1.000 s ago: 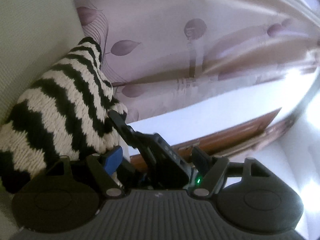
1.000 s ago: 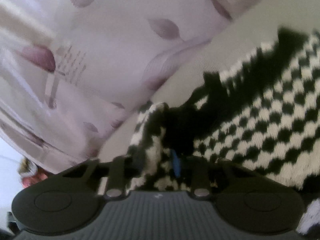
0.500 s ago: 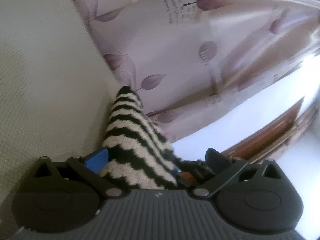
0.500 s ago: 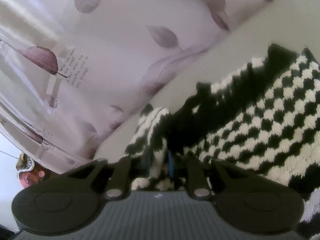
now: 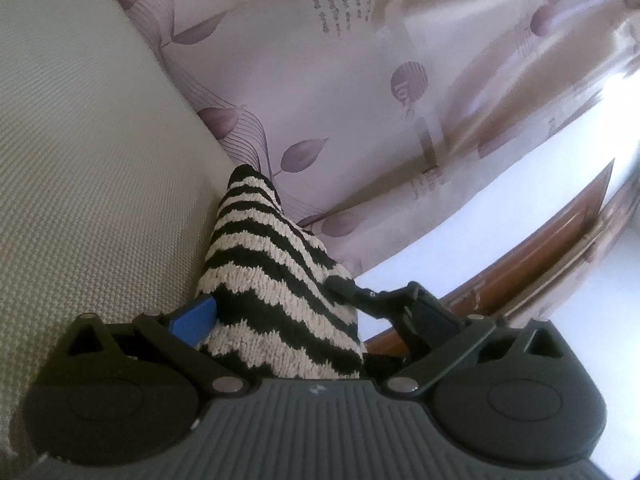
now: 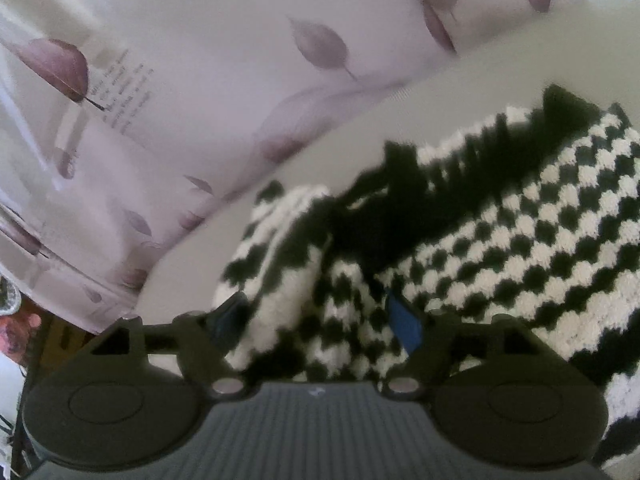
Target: Fold small clothes
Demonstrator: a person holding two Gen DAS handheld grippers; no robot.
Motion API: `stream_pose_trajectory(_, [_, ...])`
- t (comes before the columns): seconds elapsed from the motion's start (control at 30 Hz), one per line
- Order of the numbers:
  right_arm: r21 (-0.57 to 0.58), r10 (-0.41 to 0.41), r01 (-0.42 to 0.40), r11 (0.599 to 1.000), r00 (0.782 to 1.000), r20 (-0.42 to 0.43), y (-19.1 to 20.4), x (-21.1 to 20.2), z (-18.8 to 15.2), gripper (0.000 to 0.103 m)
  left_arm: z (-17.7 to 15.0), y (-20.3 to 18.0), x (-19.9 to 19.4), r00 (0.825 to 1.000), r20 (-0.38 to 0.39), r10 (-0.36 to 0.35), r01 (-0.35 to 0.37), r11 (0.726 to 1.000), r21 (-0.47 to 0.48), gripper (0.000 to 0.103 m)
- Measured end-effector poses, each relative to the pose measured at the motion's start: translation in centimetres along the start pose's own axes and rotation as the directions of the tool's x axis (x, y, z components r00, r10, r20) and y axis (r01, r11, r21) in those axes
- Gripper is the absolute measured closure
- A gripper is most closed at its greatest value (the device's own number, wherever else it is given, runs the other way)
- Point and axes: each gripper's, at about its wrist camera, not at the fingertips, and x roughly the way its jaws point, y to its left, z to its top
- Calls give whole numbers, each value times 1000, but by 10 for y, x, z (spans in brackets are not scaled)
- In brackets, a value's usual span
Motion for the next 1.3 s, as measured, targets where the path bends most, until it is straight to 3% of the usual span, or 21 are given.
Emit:
stream_pose_trajectory(0.03, [-13,14,-13,1000,1000,9,1,0,-1,50,0,-1,1,1000,-1,3,-3,1000,5,1])
stream_pose_trajectory(0.07, [-25,12,-12,1000,1000,3,3,1,-2,70,-1,-1,1,1000,-2,4,-4,1000,9,1])
stream_pose_trajectory(0.1, [-34,8,-8,999,1000,5,5,2,-2,80,-1,-1,1,1000,-2,5,-5,1000,10,1])
stream_pose_trajectory(0.2, [-93,22,-19,995,999,29,12,0,1,88,-1,-2,1,1000,-1,12,-12,1000,15,1])
stream_pose_trajectory(0.33, [-97,80,-71,993,993,87,6,-25,24,89,-2,-4,2,1000,-4,24,-24,999,31,1])
stream_pose_trajectory(0.47, [-92,60,-46,995,985,161,-20,-61,61,89,-3,-4,3,999,-4,31,-31,999,40,1])
stream_pose_trajectory(0.63, [-78,-2,15,997,987,160,-66,-77,86,89,-4,-5,4,999,-6,39,-38,998,51,1])
stream_pose_trajectory(0.97, [1,-77,77,997,989,129,-138,-66,73,89,-4,-7,8,998,-22,65,-63,993,99,1])
stream_pose_trajectory(1.17, [-84,-71,87,993,982,176,-121,-73,78,89,-6,-7,11,997,-27,77,-73,990,122,1])
stream_pose_trajectory(1.3, [-136,-147,168,976,978,149,-128,-59,79,89,-7,-7,11,996,-29,80,-76,989,128,1])
